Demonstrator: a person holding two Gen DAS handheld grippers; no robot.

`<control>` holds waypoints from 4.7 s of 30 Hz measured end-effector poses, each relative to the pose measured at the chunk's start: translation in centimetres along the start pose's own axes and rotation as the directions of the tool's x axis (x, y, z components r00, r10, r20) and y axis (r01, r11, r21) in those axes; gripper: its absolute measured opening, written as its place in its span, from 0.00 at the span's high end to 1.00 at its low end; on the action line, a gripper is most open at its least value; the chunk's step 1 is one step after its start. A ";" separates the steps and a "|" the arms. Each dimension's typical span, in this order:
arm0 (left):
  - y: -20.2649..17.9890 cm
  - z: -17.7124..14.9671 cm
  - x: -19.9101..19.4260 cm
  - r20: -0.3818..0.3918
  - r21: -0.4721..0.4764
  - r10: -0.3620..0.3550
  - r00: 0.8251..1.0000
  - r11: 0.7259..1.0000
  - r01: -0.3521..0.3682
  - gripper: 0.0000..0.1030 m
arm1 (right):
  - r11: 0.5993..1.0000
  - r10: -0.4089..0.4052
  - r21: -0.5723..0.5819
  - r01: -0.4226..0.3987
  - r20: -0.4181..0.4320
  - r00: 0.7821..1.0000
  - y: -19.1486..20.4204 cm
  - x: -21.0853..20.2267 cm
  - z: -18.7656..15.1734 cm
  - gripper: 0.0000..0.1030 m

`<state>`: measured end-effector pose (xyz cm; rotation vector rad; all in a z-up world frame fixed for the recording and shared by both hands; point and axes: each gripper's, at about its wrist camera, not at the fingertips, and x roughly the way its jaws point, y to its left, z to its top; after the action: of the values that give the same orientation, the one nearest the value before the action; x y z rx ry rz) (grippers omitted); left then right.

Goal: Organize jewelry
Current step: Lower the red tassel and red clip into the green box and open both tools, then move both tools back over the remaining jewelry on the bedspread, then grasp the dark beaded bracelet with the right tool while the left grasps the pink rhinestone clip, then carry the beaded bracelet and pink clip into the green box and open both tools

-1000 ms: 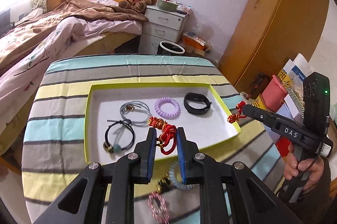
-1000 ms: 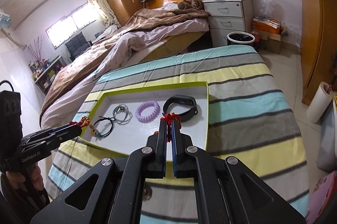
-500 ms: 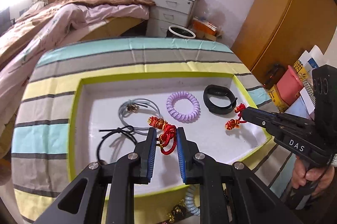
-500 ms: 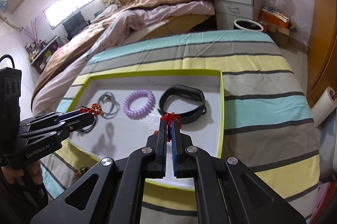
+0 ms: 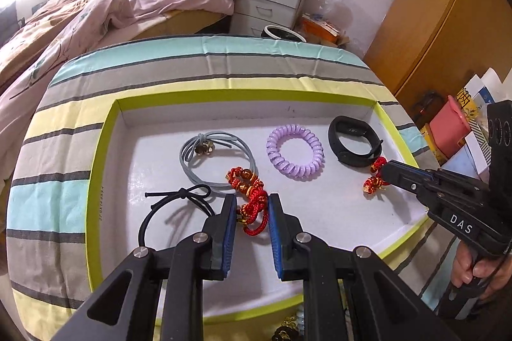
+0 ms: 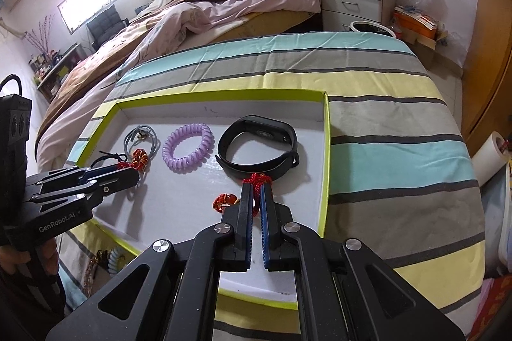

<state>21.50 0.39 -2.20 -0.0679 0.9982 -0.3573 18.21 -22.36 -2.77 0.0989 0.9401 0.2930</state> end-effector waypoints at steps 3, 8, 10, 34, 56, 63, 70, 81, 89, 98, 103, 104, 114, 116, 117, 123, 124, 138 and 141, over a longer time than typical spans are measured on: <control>0.0 0.0 0.1 0.000 0.000 -0.001 1.000 1.000 0.001 0.81 | 1.000 -0.007 -0.009 0.007 -0.002 1.000 0.0 0.1 0.1 0.96; -0.1 0.0 0.0 0.002 0.001 0.005 1.000 1.000 -0.005 0.77 | 1.000 -0.012 -0.009 0.012 0.000 1.000 0.0 0.1 0.1 0.91; 0.0 0.0 -0.1 0.004 -0.008 0.007 1.000 1.000 -0.007 0.73 | 1.000 -0.007 -0.004 0.007 0.005 1.000 0.1 0.0 0.1 0.88; 0.3 -4.7 -7.5 0.119 -0.045 0.000 0.993 0.999 0.005 0.49 | 0.995 0.084 -0.060 -0.079 0.084 0.993 1.7 -4.8 -3.0 0.64; 3.5 -13.3 -11.2 0.110 -0.168 0.051 0.993 0.985 -0.032 0.48 | 0.937 0.161 -0.309 -0.164 -0.034 0.986 6.2 -3.5 -8.0 0.44; 3.4 -14.0 -11.1 0.106 -0.174 0.033 0.994 0.985 -0.014 0.39 | 0.926 0.128 -0.348 -0.148 -0.079 0.989 7.0 -1.9 -8.1 0.44; 3.6 -14.7 -10.7 0.079 -0.196 0.029 0.996 0.981 -0.013 0.39 | 0.914 0.091 -0.391 -0.112 -0.070 0.993 7.4 -1.5 -8.2 0.44; 2.1 -14.4 -9.9 0.039 -0.166 0.031 0.999 0.986 -0.025 0.39 | 0.923 0.060 -0.378 -0.073 -0.046 0.997 7.2 -2.1 -8.5 0.67; 0.5 -13.4 -9.0 0.023 -0.139 0.048 0.999 0.989 -0.045 0.39 | 0.945 0.054 -0.323 -0.054 -0.009 0.999 6.1 -3.1 -8.5 0.76; -0.6 -12.2 -7.4 0.026 -0.121 0.077 0.997 0.990 -0.073 0.39 | 0.965 0.059 -0.258 -0.048 0.033 0.998 4.7 -4.6 -8.7 0.76; -1.1 -11.6 -6.8 0.024 -0.119 0.093 0.995 0.989 -0.090 0.39 | 0.968 0.060 -0.248 -0.047 0.047 0.997 4.5 -5.2 -9.0 0.76; -1.4 -11.5 -6.6 0.020 -0.110 0.116 0.993 0.988 -0.113 0.40 | 0.968 0.061 -0.245 -0.048 0.047 0.997 4.4 -5.2 -9.1 0.76; -2.6 -11.1 -6.2 0.013 -0.083 0.160 0.987 0.984 -0.158 0.64 | 0.970 0.066 -0.240 -0.050 0.060 0.996 4.3 -5.5 -9.4 0.76; -2.9 -11.3 -6.2 0.016 -0.073 0.165 0.986 0.984 -0.163 0.64 | 0.970 0.069 -0.239 -0.052 0.060 0.996 4.3 -5.6 -9.4 0.76; -2.9 -11.3 -6.2 0.017 -0.074 0.161 0.987 0.985 -0.159 0.65 | 0.970 0.069 -0.238 -0.052 0.061 0.996 4.3 -5.6 -9.4 0.76; -3.0 -11.5 -6.4 0.023 -0.082 0.156 0.988 0.985 -0.153 0.77 | 0.970 0.069 -0.235 -0.053 0.063 0.996 4.3 -5.6 -9.4 0.76; -2.9 -11.5 -6.5 0.024 -0.084 0.154 0.988 0.985 -0.151 0.77 | 0.971 0.068 -0.235 -0.051 0.064 0.996 4.3 -5.6 -9.4 0.76; -2.6 -11.8 -7.9 0.056 -0.088 0.173 0.983 0.982 -0.167 0.77 | 0.975 0.066 -0.217 -0.046 0.083 0.994 4.2 -6.3 -9.6 0.76; -2.5 -11.7 -8.6 0.073 -0.088 0.173 0.982 0.982 -0.166 0.77 | 0.976 0.066 -0.214 -0.045 0.092 0.994 4.3 -6.6 -9.6 0.76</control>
<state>6.92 2.06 -1.06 -0.0702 0.9311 -0.1559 5.92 -20.56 -2.42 -0.0554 0.8043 0.4345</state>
